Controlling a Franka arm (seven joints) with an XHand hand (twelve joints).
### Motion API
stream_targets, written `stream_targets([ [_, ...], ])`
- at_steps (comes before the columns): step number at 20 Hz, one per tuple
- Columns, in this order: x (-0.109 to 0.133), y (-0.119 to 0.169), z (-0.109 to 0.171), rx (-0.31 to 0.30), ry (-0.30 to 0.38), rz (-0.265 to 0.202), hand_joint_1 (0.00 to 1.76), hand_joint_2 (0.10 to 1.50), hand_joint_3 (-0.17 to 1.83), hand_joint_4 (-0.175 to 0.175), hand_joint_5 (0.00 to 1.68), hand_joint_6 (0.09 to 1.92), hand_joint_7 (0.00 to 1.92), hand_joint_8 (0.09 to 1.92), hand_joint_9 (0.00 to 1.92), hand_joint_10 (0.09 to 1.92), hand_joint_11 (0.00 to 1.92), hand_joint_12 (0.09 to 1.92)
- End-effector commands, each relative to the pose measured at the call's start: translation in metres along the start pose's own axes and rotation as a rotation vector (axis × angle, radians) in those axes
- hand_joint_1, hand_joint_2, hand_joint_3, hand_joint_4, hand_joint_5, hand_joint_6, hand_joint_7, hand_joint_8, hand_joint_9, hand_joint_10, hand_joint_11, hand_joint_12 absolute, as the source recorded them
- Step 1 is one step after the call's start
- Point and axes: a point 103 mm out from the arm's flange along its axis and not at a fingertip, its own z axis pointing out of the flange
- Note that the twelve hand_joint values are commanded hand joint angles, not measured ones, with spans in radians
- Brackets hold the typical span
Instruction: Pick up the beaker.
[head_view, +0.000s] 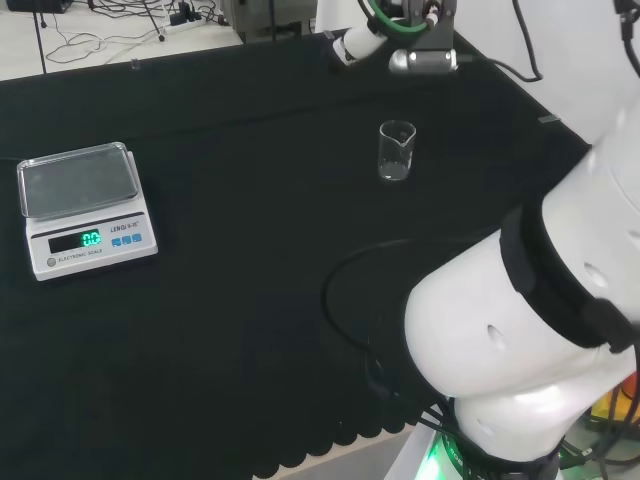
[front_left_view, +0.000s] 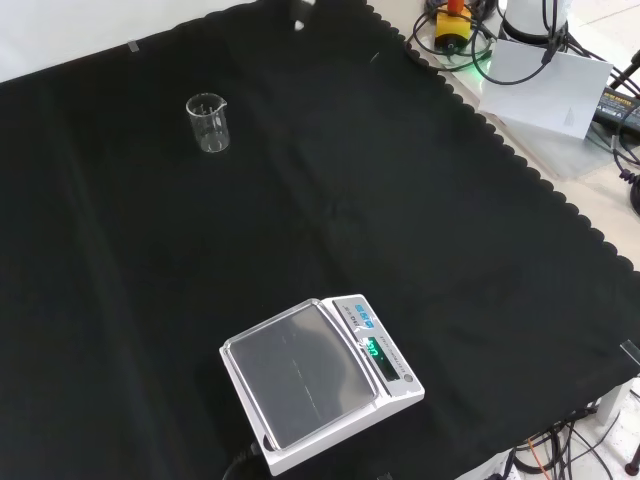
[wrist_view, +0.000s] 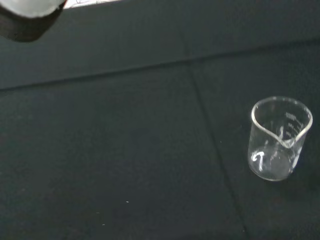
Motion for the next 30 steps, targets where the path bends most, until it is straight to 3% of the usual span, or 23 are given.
stream_targets([
  [1,-0.065,0.055,0.062,0.008,0.098,0.097,0.67,0.71,0.25,0.023,0.13,0.09,0.02,0.71,0.03,0.86,0.00,1.09],
  [4,-0.080,0.060,0.094,0.046,0.148,0.132,0.67,0.71,0.25,0.025,0.13,0.09,0.02,0.71,0.03,0.86,0.00,1.09],
  [8,-0.087,0.068,0.124,0.056,0.141,0.158,0.67,0.71,0.25,0.028,0.13,0.09,0.02,0.71,0.03,0.86,0.00,1.07],
  [12,-0.085,0.081,0.144,0.000,0.120,0.153,0.67,0.72,0.23,0.036,0.11,0.09,0.00,0.65,0.01,0.86,0.00,0.97],
  [17,-0.080,0.099,0.173,0.019,0.121,0.128,0.67,0.72,0.22,0.040,0.09,0.09,0.00,0.62,0.00,0.85,0.00,0.93],
  [21,-0.080,0.108,0.189,0.034,0.115,0.121,0.67,0.72,0.22,0.044,0.08,0.09,0.00,0.59,0.00,0.85,0.00,0.91],
  [30,-0.098,0.123,0.195,0.042,0.120,0.164,0.67,0.73,0.21,0.053,0.05,0.09,0.00,0.56,0.00,0.82,0.00,0.88],
])
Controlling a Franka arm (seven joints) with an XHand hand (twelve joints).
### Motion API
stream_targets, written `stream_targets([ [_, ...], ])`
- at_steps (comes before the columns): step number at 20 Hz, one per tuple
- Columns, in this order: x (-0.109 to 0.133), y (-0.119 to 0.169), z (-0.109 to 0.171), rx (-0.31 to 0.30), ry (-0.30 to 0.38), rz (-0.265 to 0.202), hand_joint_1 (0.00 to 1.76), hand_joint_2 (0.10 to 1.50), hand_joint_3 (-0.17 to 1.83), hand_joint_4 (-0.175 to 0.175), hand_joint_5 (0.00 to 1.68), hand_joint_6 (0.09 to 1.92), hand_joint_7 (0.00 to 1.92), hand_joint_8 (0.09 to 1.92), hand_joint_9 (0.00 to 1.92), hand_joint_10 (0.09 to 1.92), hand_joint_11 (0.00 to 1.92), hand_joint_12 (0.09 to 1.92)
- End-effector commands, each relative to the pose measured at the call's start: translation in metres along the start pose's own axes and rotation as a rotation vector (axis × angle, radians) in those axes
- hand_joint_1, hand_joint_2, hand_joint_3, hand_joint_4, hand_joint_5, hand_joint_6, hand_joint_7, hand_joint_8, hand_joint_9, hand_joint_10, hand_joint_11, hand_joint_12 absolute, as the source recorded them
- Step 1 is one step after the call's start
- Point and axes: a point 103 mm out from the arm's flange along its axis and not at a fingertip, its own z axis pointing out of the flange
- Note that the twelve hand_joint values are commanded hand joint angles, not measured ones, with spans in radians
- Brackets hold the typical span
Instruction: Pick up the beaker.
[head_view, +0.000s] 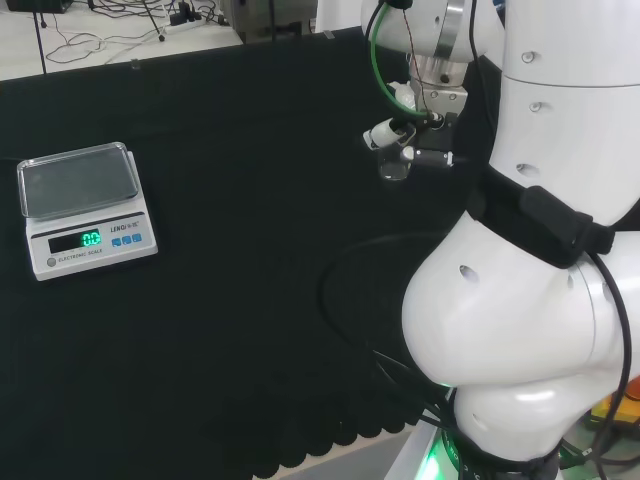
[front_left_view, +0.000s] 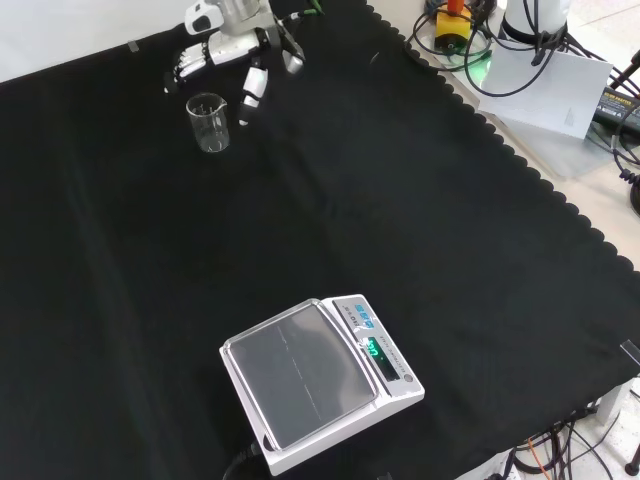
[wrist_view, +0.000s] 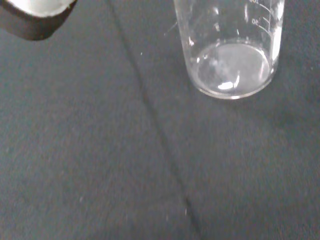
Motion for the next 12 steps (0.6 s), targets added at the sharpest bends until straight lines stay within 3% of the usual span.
stream_targets([
  [1,-0.011,0.017,0.000,-0.016,0.014,0.025,0.67,0.73,0.21,0.053,0.05,0.09,0.00,0.56,0.00,0.82,0.00,0.88],
  [12,-0.020,0.032,0.023,0.052,0.001,0.041,0.67,0.73,0.21,0.055,0.07,0.09,0.00,0.55,0.00,0.81,0.00,0.86],
])
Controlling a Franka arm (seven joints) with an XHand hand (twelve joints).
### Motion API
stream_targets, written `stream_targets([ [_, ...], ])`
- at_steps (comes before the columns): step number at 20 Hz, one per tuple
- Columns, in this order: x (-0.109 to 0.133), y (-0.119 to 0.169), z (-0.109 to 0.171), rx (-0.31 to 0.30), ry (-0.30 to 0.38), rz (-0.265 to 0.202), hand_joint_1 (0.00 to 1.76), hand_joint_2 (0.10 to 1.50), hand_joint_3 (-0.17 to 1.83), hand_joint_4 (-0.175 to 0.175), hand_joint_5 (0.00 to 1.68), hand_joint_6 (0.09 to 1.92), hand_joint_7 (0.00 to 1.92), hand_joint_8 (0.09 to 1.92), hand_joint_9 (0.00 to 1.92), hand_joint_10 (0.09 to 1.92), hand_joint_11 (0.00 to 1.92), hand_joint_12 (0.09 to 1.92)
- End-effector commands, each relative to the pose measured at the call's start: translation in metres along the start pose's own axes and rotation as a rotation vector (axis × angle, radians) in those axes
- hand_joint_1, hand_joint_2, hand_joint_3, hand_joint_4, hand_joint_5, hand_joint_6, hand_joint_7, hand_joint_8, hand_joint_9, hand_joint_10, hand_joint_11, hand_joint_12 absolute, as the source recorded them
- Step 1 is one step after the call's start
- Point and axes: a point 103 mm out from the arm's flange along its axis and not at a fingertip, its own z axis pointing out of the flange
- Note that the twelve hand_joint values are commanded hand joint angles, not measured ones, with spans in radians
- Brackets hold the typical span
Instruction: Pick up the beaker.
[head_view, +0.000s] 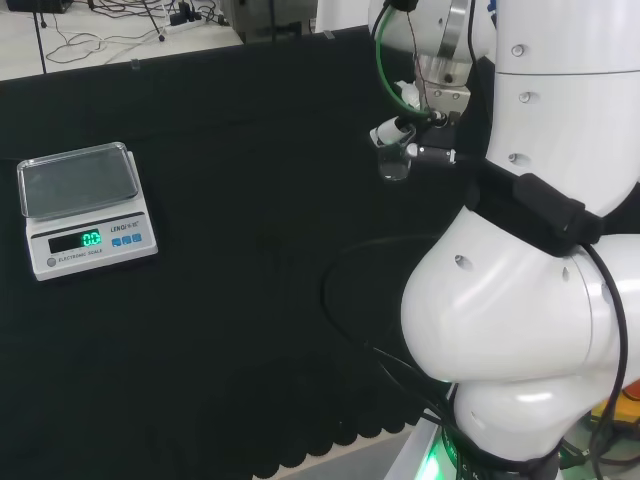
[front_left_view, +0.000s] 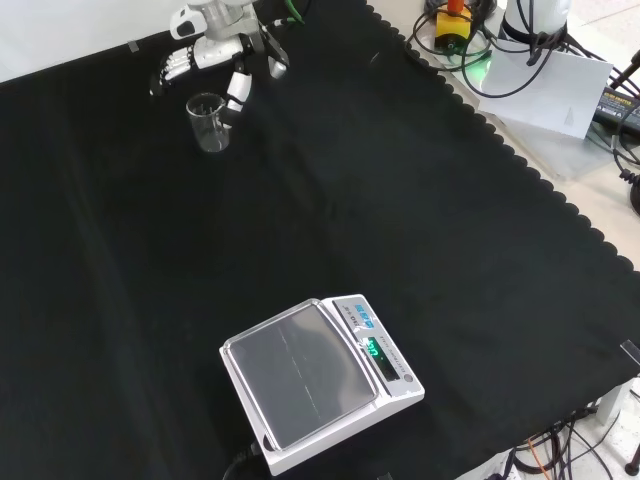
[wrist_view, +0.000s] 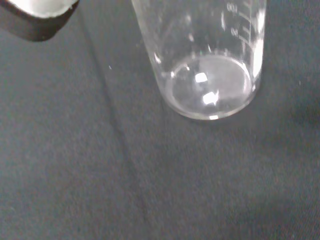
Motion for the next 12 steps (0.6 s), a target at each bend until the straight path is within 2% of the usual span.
stream_targets([
  [1,-0.0032,0.0060,0.0143,0.041,-0.004,0.009,0.67,0.73,0.21,0.055,0.07,0.09,0.00,0.55,0.00,0.81,0.00,0.86],
  [7,-0.0055,0.0097,0.0212,0.060,0.001,0.024,0.69,0.73,0.21,0.055,0.10,0.09,0.00,0.56,0.00,0.81,0.00,0.88],
  [8,-0.0061,0.0105,0.0222,0.068,0.008,0.030,0.71,0.73,0.21,0.056,0.12,0.09,0.00,0.58,0.00,0.82,0.00,0.93],
  [12,-0.0095,0.0132,0.0235,0.079,0.008,0.052,0.78,0.74,0.24,0.065,0.21,0.09,0.07,0.67,0.10,0.86,0.00,1.42],
])
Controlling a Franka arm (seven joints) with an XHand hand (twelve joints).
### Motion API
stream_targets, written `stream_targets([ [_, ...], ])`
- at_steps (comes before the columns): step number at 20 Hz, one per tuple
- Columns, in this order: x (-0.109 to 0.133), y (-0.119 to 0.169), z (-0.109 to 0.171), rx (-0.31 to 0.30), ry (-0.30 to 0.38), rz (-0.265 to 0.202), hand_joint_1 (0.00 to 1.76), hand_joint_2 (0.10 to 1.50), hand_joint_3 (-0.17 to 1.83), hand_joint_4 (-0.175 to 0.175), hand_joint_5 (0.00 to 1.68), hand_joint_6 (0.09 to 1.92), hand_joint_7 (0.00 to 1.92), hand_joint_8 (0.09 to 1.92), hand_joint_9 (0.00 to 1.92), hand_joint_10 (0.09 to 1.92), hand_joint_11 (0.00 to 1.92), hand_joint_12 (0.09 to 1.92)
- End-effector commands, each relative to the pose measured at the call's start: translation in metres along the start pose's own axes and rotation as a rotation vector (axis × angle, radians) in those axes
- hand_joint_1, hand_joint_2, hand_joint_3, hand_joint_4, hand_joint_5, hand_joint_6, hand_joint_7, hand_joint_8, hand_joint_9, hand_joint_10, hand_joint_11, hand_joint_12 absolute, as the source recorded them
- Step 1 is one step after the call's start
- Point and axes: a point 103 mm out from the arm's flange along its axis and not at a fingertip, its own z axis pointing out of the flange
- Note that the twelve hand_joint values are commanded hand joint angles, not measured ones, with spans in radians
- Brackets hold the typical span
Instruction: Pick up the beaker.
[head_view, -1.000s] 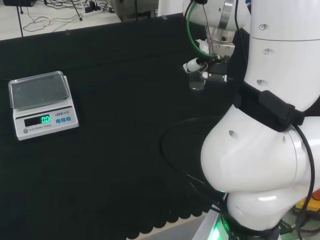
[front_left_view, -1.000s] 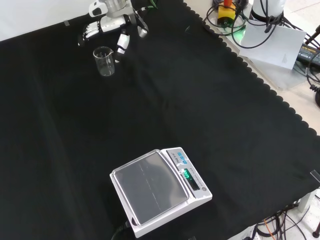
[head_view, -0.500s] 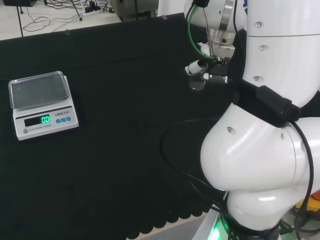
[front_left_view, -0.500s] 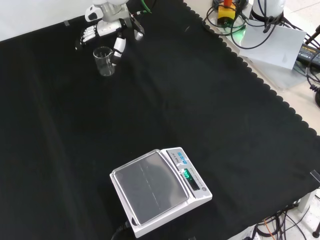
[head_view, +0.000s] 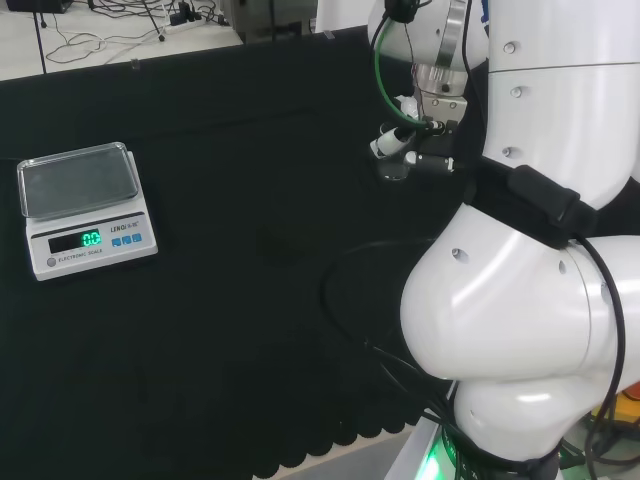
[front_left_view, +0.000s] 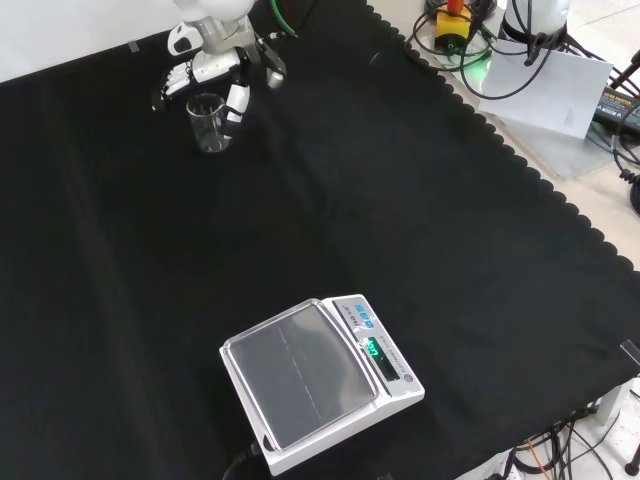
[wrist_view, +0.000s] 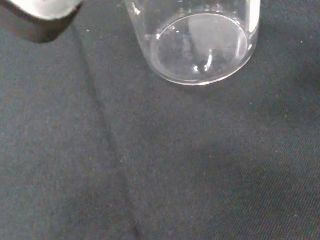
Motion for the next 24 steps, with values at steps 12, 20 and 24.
stream_targets([
  [12,0.008,0.014,0.010,-0.020,-0.007,0.055,1.04,0.72,0.78,0.037,0.41,1.28,0.46,1.11,0.79,0.85,0.76,1.24],
  [20,0.017,0.018,0.013,-0.037,-0.016,0.063,1.07,0.76,0.79,0.022,0.50,1.35,0.52,1.27,0.84,0.94,0.83,1.19],
  [24,0.019,0.017,0.004,-0.050,-0.015,0.054,1.02,0.98,0.50,0.006,0.64,1.42,0.52,1.32,0.84,1.00,0.84,1.19],
])
